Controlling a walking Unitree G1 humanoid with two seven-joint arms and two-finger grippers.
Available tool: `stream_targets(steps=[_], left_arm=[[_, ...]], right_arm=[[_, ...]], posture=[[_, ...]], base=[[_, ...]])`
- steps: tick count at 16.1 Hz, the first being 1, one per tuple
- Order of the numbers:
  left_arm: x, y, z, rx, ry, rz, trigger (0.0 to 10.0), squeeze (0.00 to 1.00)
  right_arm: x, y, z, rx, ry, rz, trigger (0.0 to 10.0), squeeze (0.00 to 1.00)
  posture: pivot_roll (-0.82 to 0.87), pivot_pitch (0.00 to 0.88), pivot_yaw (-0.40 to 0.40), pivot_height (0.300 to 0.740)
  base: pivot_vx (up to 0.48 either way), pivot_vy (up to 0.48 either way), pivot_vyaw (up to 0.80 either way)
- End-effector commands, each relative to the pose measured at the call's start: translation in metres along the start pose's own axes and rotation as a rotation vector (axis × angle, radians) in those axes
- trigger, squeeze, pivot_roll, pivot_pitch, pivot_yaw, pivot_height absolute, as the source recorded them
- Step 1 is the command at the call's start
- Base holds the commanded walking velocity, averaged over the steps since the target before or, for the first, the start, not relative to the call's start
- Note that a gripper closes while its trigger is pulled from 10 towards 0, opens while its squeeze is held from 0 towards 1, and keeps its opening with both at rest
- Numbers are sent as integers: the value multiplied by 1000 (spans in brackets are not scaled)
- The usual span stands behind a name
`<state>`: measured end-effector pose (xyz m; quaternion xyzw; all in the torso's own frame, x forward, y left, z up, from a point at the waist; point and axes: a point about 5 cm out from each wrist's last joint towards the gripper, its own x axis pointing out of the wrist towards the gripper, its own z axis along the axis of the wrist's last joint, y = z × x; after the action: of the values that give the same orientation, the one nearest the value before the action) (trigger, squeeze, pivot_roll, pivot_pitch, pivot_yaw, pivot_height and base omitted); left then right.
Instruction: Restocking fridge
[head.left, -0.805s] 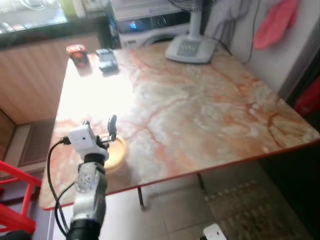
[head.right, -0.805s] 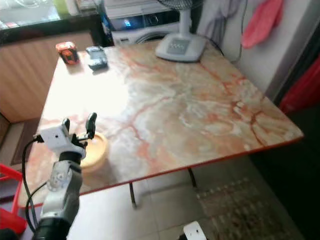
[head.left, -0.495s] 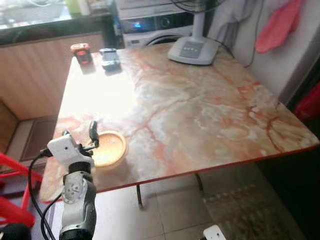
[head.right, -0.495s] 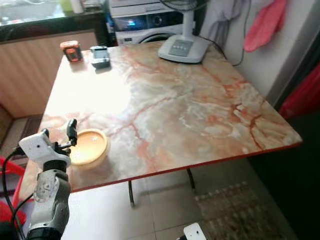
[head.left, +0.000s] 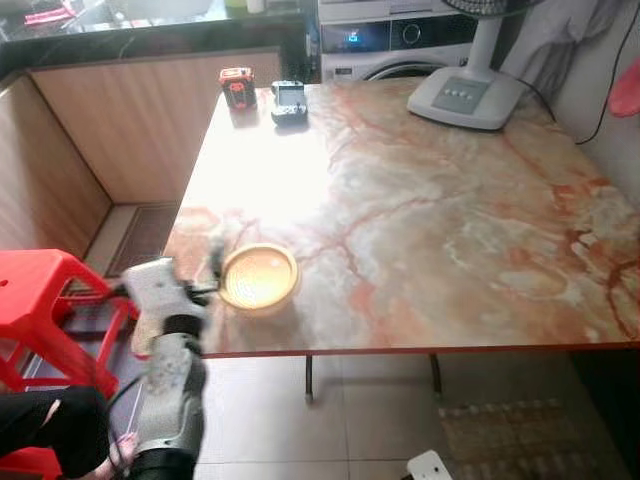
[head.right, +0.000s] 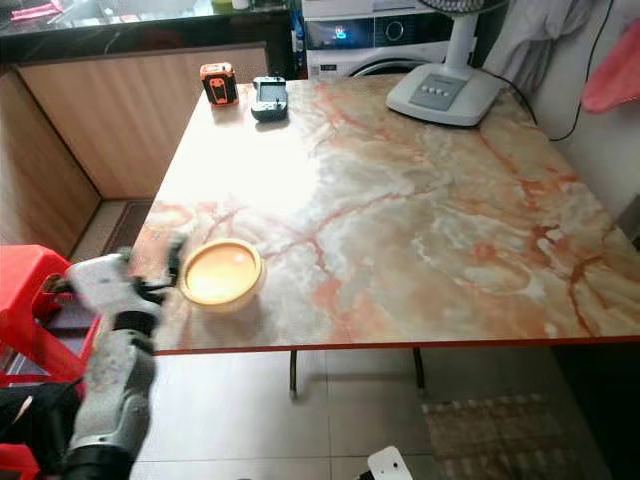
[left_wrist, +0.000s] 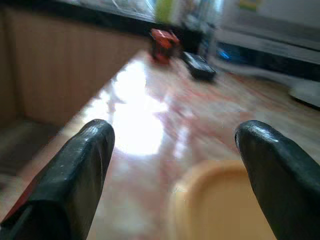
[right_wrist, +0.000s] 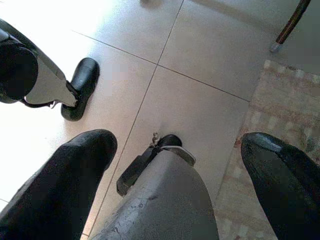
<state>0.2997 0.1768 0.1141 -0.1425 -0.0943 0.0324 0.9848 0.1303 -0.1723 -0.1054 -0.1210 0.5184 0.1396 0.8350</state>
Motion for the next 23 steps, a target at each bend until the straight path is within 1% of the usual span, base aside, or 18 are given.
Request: stream_targets(steps=[1, 2, 5, 8, 10, 11, 15, 18, 21, 23], left_arm=[[1, 3, -4, -28, 32, -3, 10000, 0], [2, 3, -5, -36, 34, -17, 10000, 0], [0, 15, -4, -27, 30, 21, 10000, 0], [-2, 23, -14, -121, 93, 45, 10000, 0], [-2, 24, -19, -163, 122, 23, 10000, 0], [-1, 24, -20, -164, 127, 17, 10000, 0], [3, 22, -23, -221, 149, -44, 10000, 0], [4, 14, -31, -285, 202, -115, 10000, 0], [3, 7, -38, -316, 240, -160, 10000, 0], [3, 4, -39, -321, 245, -173, 10000, 0]], right_arm=[[-3, 6, -19, 14, 70, 21, 10000, 0], [-3, 6, -20, 24, 67, 18, 10000, 0], [-3, 5, -20, 28, 65, 14, 10000, 0], [-3, 4, -20, 19, 64, 14, 10000, 0], [-3, 3, -20, 21, 61, 10, 10000, 0], [-3, 3, -20, 17, 61, 10, 10000, 0], [-4, 2, -20, 14, 58, 4, 10000, 0], [-4, 1, -20, 14, 56, 0, 10000, 0], [-4, 0, -20, 11, 59, -1, 10000, 0], [-4, 0, -20, 9, 59, -2, 10000, 0]], posture=[[60, 77, 54, 740], [59, 77, 53, 740], [56, 76, 50, 740], [61, 79, 45, 740], [57, 79, 44, 740], [54, 80, 44, 740], [50, 79, 40, 740], [44, 82, 38, 740], [39, 84, 37, 740], [38, 84, 35, 740]], base=[[0, 0, 0], [0, 0, 0], [0, 0, 0], [0, 0, 0], [0, 0, 0], [0, 0, 0], [0, 0, 0], [0, 0, 0], [0, 0, 0], [0, 0, 0]])
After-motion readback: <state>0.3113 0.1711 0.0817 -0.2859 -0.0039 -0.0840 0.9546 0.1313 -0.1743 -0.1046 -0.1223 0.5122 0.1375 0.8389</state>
